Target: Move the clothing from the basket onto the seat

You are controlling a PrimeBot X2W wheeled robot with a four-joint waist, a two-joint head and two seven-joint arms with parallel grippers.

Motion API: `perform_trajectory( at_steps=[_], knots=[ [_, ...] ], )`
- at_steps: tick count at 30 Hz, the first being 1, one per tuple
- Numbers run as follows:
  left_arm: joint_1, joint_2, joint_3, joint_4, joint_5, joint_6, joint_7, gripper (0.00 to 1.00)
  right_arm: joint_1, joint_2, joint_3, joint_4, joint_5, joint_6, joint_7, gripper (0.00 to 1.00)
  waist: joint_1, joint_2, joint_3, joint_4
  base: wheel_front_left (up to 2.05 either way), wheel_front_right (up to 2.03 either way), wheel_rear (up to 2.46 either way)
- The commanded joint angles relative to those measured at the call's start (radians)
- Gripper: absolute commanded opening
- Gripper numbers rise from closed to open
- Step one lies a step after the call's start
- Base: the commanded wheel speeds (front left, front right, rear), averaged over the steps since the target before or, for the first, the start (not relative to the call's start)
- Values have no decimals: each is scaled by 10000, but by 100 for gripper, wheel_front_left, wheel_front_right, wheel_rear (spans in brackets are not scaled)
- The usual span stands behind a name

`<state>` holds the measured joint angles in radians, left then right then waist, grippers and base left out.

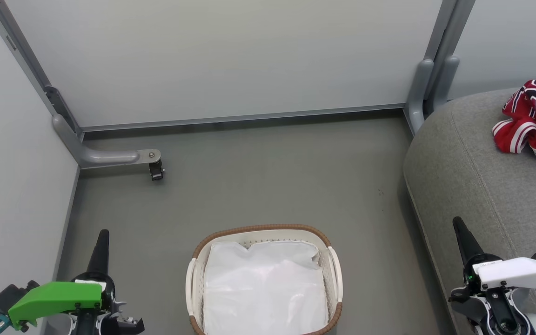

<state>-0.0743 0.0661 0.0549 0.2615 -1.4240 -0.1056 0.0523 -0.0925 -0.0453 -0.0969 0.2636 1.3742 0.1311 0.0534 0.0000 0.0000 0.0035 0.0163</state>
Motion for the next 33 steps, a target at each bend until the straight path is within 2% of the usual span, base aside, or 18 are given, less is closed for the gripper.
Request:
perform_trajectory(
  at_steps=[1,33],
  knots=[
    [-250,-28,77,-82,-171,-62,82,0,-143,-59,-54,-107,238,-4,63,0,0,0,0,-7,0,0,0],
    [-410,-166,642,-183,-1897,-285,664,0,-199,-76,-188,-217,2416,-7,641,0,0,0,-4,-163,0,0,0]
  ],
)
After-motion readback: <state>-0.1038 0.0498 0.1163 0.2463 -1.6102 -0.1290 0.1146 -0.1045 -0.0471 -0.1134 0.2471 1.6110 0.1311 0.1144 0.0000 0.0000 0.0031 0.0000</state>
